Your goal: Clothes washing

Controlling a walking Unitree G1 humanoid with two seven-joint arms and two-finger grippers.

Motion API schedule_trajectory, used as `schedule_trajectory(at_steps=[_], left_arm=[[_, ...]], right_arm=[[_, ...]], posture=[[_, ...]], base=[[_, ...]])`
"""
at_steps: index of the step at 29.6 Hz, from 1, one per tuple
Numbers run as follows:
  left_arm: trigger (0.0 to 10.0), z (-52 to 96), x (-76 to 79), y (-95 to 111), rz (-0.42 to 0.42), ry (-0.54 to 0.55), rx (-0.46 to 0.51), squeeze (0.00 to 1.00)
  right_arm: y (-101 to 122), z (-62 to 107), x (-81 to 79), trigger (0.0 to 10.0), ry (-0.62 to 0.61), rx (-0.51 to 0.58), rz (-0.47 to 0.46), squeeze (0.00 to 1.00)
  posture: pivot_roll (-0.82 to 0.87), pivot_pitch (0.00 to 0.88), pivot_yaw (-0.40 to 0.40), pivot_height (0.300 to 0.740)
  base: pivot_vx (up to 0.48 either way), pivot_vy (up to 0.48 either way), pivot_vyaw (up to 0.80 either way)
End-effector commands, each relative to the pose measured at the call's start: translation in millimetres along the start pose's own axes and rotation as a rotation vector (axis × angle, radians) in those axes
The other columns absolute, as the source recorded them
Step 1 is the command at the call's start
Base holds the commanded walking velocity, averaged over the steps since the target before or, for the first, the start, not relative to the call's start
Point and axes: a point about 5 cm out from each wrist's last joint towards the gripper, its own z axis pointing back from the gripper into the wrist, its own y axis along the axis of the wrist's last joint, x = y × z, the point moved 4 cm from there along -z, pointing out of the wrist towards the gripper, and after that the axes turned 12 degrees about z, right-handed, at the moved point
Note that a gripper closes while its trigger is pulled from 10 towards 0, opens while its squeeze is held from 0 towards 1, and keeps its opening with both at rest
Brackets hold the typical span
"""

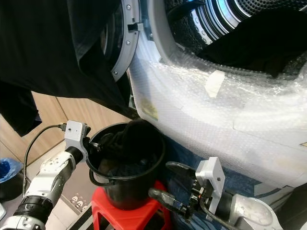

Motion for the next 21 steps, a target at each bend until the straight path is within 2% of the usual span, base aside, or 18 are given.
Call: schedule_trajectory(at_steps=[1,7,9,17,18,21], left_arm=[[10.0,-0.8,-4.6,3,0.014,-0.009,0.003,1.00],[10.0,-3.7,-5.7,4,0.003,-0.040,-0.018,1.00],[10.0,-5.2,-12.0,4,-0.017,-0.033,-0.038,1.00],[10.0,-7.4,-22.4,7,-0.073,-0.018,-0.074,1.00],[10.0,-8.8,-23.6,10,-0.084,-0.022,-0.078,0.00],[10.0,-13.1,-22.1,18,-0.108,-0.041,-0.082,0.00]], right_arm=[[6,1.1,-4.8,10.0,0.004,0.013,0.007,0.00],[12,3.0,-14.2,10.0,0.012,0.019,0.003,0.00],[20,3.9,-24.6,10.0,0.039,0.034,-0.001,0.00],[31,8.0,-41.6,10.0,0.073,0.044,-0.016,0.00],[35,9.7,-46.3,10.0,0.081,0.048,-0.021,0.00],[44,11.9,-51.5,10.0,0.088,0.056,-0.022,0.00]], posture=[[-0.12,0.203,0.064,0.740],[-0.13,0.244,0.066,0.740],[-0.14,0.271,0.065,0.740],[-0.16,0.323,0.059,0.740],[-0.17,0.350,0.055,0.740],[-0.18,0.379,0.049,0.740]], base=[[0.000,0.000,0.00],[0.000,0.000,0.00],[0.000,0.000,0.00],[0.000,0.000,0.00],[0.000,0.000,0.00],[0.000,0.000,0.00]])
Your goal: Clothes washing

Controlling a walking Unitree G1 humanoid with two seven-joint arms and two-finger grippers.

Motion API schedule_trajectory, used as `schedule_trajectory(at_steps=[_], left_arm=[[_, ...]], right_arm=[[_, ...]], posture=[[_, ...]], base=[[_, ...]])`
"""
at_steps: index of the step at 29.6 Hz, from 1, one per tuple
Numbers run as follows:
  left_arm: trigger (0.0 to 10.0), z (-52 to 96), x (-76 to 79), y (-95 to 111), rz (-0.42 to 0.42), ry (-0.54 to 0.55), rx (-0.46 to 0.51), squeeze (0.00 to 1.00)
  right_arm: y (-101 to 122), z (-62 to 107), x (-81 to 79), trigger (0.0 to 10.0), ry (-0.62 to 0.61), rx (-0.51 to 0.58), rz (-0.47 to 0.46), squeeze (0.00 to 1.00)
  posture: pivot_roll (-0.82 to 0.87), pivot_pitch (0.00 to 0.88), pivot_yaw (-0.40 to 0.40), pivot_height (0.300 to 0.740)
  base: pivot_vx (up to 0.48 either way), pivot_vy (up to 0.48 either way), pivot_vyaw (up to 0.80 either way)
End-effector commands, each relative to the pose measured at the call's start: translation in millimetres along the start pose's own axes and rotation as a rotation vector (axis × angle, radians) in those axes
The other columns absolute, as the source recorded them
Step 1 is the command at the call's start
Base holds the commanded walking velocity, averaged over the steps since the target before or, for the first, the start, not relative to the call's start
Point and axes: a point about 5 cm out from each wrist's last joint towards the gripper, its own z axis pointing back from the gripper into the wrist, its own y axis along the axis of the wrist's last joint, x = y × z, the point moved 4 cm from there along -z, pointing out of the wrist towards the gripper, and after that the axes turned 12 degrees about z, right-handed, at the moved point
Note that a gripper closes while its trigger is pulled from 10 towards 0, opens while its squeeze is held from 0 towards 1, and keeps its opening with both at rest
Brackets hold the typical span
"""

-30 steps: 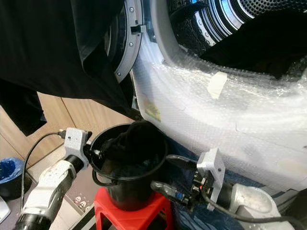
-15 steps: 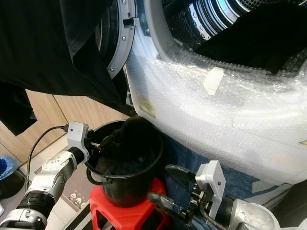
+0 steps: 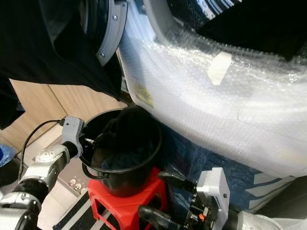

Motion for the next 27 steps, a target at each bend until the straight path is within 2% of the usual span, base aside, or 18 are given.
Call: schedule_trajectory(at_steps=[1,8,18,22,27], left_arm=[[10.0,0.3,-3.1,2,-0.044,-0.007,-0.023,0.00],[10.0,-7.3,3.1,19,-0.073,-0.039,-0.006,0.00],[10.0,-21.6,28.2,50,-0.176,-0.168,0.004,0.00],[10.0,-23.0,32.7,55,-0.212,-0.200,-0.010,0.00],[10.0,-26.6,49.3,64,-0.267,-0.298,-0.028,0.00]], right_arm=[[8,0.3,-6.7,10.0,0.017,0.008,0.011,0.00],[18,1.1,-9.4,10.0,0.018,0.024,0.022,0.00],[40,0.7,-23.2,10.0,0.031,0.062,0.043,0.00],[45,0.6,-27.9,10.0,0.042,0.074,0.046,0.00],[54,-1.0,-33.5,10.0,0.055,0.095,0.049,0.00]], posture=[[-0.18,0.379,0.049,0.740],[-0.20,0.414,0.046,0.740],[-0.24,0.479,0.043,0.740],[-0.24,0.496,0.044,0.740],[-0.27,0.522,0.052,0.740]], base=[[0.000,0.000,0.00],[0.000,0.000,0.00],[0.000,0.000,0.00],[0.000,0.000,0.00],[0.000,0.000,0.00]])
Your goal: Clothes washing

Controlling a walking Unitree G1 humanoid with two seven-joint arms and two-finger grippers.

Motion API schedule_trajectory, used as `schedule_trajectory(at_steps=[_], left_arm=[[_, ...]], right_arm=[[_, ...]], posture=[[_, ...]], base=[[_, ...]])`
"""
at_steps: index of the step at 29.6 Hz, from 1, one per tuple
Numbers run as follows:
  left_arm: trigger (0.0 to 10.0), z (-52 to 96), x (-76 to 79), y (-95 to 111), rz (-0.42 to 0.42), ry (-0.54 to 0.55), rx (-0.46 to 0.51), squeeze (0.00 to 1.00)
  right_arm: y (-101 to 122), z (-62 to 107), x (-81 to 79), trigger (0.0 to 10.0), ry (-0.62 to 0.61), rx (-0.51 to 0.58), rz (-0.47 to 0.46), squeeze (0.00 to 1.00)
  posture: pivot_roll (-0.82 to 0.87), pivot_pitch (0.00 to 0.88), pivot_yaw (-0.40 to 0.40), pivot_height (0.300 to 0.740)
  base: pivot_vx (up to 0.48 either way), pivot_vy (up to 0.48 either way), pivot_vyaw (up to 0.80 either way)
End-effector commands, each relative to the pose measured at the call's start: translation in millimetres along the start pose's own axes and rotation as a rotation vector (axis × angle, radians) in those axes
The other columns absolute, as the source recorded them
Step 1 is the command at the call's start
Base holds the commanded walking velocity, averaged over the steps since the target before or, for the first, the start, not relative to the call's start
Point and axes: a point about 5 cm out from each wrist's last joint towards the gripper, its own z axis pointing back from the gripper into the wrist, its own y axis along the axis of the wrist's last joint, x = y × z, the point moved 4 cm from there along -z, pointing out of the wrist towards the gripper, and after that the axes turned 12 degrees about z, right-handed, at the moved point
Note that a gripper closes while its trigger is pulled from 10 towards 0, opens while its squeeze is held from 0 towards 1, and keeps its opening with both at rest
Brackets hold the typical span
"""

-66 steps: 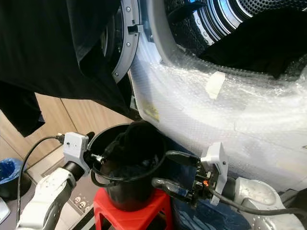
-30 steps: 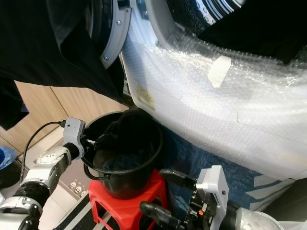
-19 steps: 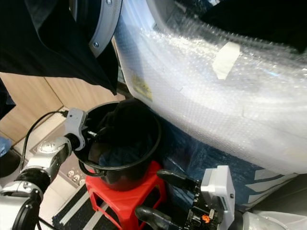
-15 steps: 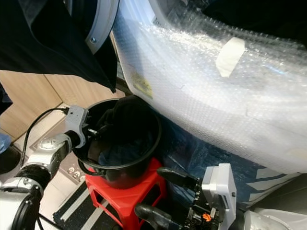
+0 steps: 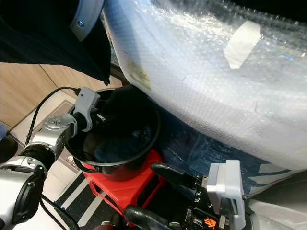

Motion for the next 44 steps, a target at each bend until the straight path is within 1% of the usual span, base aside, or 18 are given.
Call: schedule_trajectory(at_steps=[1,2,3,4,6,9,10,13,14,15,21,34,37,44], left_arm=[[10.0,-1.4,2.9,3,-0.018,-0.040,-0.022,0.00],[10.0,-1.4,2.9,3,-0.018,-0.040,-0.022,0.00],[10.0,-4.3,6.9,11,-0.009,-0.071,-0.010,0.00],[10.0,-4.3,6.9,11,-0.009,-0.071,-0.010,0.00],[10.0,-7.2,13.4,17,-0.039,-0.119,-0.015,0.00],[10.0,-6.8,14.5,19,-0.051,-0.140,-0.019,0.00],[10.0,-6.2,15.9,21,-0.072,-0.161,-0.020,0.00],[10.0,-5.6,16.2,24,-0.079,-0.174,-0.018,0.00],[4.0,-5.1,15.7,24,-0.080,-0.176,-0.019,0.00],[0.0,-4.7,15.3,25,-0.084,-0.177,-0.015,0.00],[0.0,-3.6,14.0,29,-0.066,-0.183,-0.005,0.00],[0.0,-1.3,11.8,25,-0.071,-0.182,-0.017,0.00],[0.0,0.5,9.9,21,-0.077,-0.176,-0.029,0.00],[0.0,0.5,9.4,20,-0.078,-0.172,-0.031,0.00]], right_arm=[[8,-1.8,-11.9,10.0,0.040,0.016,0.012,0.00],[8,-1.8,-11.9,10.0,0.040,0.016,0.012,0.00],[11,-2.0,-12.4,10.0,0.041,0.020,0.003,0.00],[11,-2.0,-12.4,10.0,0.041,0.020,0.003,0.00],[15,-1.9,-13.0,10.0,0.043,0.023,-0.014,0.00],[18,-2.3,-13.4,10.0,0.044,0.023,-0.027,0.00],[21,-2.7,-14.0,10.0,0.049,0.031,-0.035,0.00],[23,-3.4,-14.5,10.0,0.052,0.036,-0.042,0.00],[23,-3.8,-14.6,10.0,0.053,0.036,-0.044,0.00],[24,-4.1,-14.7,10.0,0.053,0.036,-0.045,0.00],[29,-5.1,-14.5,10.0,0.048,0.028,-0.057,0.00],[34,-7.3,-14.8,10.0,0.044,0.019,-0.081,0.00],[34,-8.0,-15.3,10.0,0.045,0.019,-0.089,0.00],[34,-8.4,-14.7,10.0,0.039,0.017,-0.087,0.00]], posture=[[-0.27,0.524,0.053,0.740],[-0.27,0.524,0.053,0.740],[-0.27,0.528,0.054,0.740],[-0.27,0.528,0.054,0.740],[-0.28,0.535,0.061,0.740],[-0.29,0.541,0.065,0.740],[-0.29,0.544,0.067,0.740],[-0.28,0.549,0.069,0.740],[-0.28,0.554,0.070,0.740],[-0.28,0.555,0.070,0.740],[-0.28,0.556,0.071,0.740],[-0.27,0.548,0.072,0.740],[-0.27,0.546,0.073,0.740],[-0.27,0.541,0.074,0.740]], base=[[0.000,0.000,0.00],[0.000,0.000,0.00],[0.000,0.000,0.00],[0.000,0.000,0.00],[0.000,0.000,0.00],[0.000,0.000,0.00],[0.000,0.000,0.00],[0.000,0.000,0.00],[0.000,0.000,0.00],[0.000,0.000,0.00],[0.000,0.000,0.00],[0.000,0.000,0.00],[0.000,0.000,0.00],[0.000,0.000,0.00]])
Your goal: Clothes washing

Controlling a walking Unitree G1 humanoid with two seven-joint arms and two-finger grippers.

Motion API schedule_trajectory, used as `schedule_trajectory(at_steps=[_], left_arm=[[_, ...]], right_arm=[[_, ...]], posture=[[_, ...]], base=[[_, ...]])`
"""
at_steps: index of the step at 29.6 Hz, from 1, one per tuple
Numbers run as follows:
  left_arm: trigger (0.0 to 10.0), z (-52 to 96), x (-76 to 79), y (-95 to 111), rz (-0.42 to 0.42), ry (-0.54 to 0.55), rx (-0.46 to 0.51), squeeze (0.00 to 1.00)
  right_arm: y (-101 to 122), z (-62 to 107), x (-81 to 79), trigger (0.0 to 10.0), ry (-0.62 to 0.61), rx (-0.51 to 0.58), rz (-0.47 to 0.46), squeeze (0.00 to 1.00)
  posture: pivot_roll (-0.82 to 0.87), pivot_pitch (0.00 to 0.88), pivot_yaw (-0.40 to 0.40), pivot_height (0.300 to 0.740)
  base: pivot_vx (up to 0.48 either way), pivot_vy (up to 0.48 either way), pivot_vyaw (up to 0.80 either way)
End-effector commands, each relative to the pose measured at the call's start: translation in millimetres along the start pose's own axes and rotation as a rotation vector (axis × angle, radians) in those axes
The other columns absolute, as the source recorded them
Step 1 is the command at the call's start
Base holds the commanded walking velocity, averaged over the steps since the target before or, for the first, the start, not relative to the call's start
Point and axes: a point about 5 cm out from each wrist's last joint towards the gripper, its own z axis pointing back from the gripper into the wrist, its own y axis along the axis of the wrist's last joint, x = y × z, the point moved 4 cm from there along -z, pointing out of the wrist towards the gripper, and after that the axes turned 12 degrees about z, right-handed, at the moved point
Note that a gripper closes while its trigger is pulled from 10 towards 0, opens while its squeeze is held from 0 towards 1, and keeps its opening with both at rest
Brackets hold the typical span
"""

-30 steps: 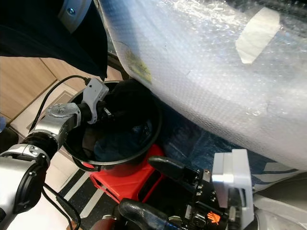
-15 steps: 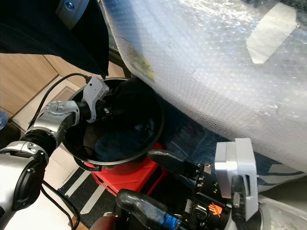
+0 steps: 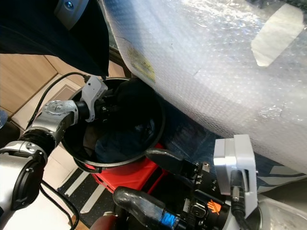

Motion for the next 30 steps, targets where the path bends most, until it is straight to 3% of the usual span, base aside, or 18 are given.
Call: schedule_trajectory(at_steps=[1,13,30], left_arm=[[0.0,5.2,-2.7,-13,0.014,0.006,-0.036,0.00],[0.0,4.4,-2.0,-5,0.004,-0.002,0.002,0.00],[0.0,4.6,7.0,1,-0.016,-0.035,0.136,0.00]], right_arm=[[-1,-1.6,-10.9,10.0,0.036,-0.009,0.009,0.00],[-7,-4.6,-9.2,10.0,0.016,-0.014,0.016,0.00],[-26,-13.4,-4.4,10.0,-0.025,0.003,0.024,0.00]], posture=[[-0.27,0.538,0.075,0.740],[-0.25,0.517,0.091,0.740],[-0.18,0.431,0.145,0.740]], base=[[0.000,0.000,0.00],[0.000,0.000,0.00],[0.000,0.000,0.00]])
